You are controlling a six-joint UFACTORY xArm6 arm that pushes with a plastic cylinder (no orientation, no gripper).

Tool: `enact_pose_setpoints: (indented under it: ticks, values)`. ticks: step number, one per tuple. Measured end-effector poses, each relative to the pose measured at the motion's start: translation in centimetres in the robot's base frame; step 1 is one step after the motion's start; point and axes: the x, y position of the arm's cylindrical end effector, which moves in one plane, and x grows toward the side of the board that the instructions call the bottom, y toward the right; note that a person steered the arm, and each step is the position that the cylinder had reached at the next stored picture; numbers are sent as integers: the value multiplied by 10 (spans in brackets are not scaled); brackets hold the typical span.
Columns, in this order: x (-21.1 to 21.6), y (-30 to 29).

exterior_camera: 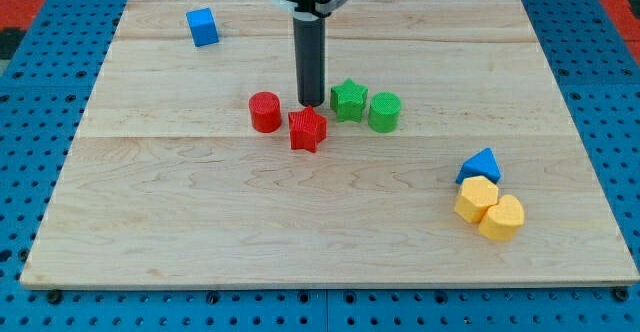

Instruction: Push the green blocks towards the yellow blocks

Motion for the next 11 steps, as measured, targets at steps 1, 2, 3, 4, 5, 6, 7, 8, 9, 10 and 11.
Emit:
enact_pose_setpoints:
  ticks: [1,2,3,4,5,6,7,8,9,10,11]
  values:
    - [12,-1]
    - [21,39]
    - [-27,19]
    - [-40,48]
    - [16,119]
    - [49,147]
    - [33,146]
    - [21,121]
    - [35,50]
    - [54,42]
    - [84,66]
